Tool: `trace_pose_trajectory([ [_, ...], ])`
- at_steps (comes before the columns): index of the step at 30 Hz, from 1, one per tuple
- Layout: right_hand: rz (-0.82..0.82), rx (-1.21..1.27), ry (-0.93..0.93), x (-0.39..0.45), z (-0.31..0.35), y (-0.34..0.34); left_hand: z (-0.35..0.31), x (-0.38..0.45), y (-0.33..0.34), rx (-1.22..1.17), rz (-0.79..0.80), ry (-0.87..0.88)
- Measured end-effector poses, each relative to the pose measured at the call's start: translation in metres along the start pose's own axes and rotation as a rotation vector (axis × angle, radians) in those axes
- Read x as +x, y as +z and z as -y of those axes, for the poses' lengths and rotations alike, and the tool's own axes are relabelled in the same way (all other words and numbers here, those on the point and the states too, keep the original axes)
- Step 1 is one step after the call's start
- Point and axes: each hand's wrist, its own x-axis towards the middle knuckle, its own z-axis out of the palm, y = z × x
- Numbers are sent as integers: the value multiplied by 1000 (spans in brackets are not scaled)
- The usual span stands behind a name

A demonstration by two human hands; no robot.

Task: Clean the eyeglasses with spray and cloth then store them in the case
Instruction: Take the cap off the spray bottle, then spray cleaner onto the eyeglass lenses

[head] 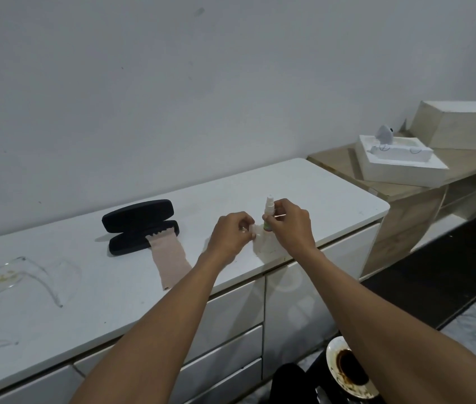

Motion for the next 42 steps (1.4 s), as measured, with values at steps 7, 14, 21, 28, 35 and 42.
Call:
trace_pose_trajectory([
  [7, -77, 83, -136, -1, 44, -9, -5, -2, -35, 47, -10, 55],
  [14, 8, 161, -428, -12, 127, 25, 5, -33, -133, 91, -250, 72],
  [21, 196, 259, -557, -49, 199, 91, 46, -120, -259, 311, -492, -7],
  [28, 278, 275, -641, -94, 238, 148, 102, -221, -327, 531, -609, -257],
  [35, 428, 277, -649, -124, 243, 198, 162, -278, -341, 559, -591, -301],
  [42, 473, 244, -618, -125, 237, 223, 187, -269, -339, 479, -698, -269],
])
